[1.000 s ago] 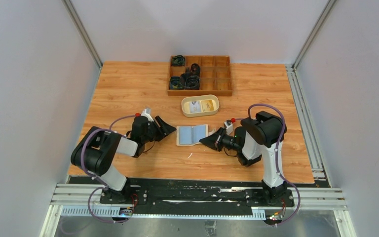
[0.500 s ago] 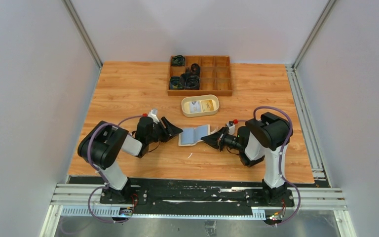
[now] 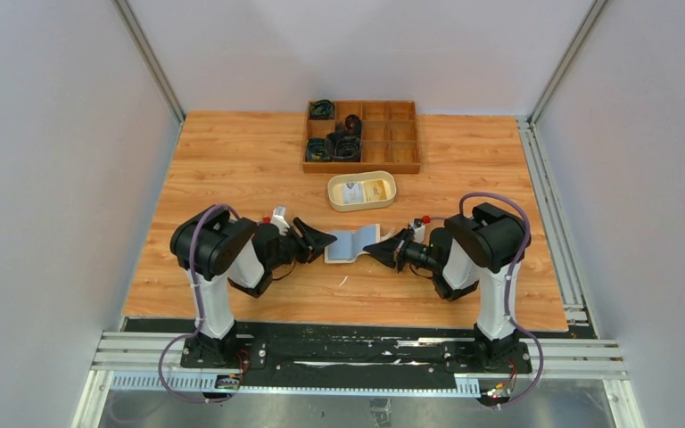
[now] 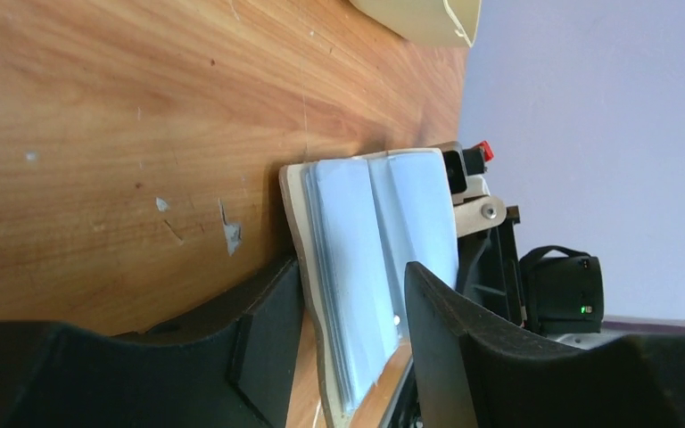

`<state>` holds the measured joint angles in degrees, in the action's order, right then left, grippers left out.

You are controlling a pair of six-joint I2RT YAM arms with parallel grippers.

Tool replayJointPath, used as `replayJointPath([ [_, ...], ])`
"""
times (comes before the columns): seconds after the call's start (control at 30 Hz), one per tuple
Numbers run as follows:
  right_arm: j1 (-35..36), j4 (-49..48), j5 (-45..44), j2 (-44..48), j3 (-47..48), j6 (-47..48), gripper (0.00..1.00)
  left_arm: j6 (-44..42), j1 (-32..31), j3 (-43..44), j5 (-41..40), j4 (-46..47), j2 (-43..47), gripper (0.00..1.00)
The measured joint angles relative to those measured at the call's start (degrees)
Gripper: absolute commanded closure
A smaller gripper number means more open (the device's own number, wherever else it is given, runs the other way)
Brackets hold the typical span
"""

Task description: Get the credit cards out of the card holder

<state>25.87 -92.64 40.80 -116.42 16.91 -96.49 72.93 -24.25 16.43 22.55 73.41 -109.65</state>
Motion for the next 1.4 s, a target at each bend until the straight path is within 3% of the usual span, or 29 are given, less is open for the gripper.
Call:
replayJointPath([
  [0.23,-0.04,1.09,-0.15,3.56,-0.44,-6.43,1.0,0.98,-0.61,-1.44,-0.09,0.61,0.92,0.46],
  [0.57,-0.04,14.8,0.37,10.97,0.79,-7.37,1.0,4.63,-0.66,-1.33,-0.57,3.06,-1.09,0.48],
  [0.9,-0.04,1.81,1.27,3.8,-1.38,-4.72,1.0,10.01,-0.22,-2.14,-1.6,12.76,-6.78,0.51],
  [1.1,-0.04,1.11,2.05,1.25,-0.68,-0.98,1.0,9.86,-0.2,-2.51,-3.89,9.07,-4.92,0.61],
  [1.4,-0.02,1.11,2.82,0.59,0.26,0.57,1.0,8.83,0.2,-3.37,-7.63,2.14,-0.02,0.66],
])
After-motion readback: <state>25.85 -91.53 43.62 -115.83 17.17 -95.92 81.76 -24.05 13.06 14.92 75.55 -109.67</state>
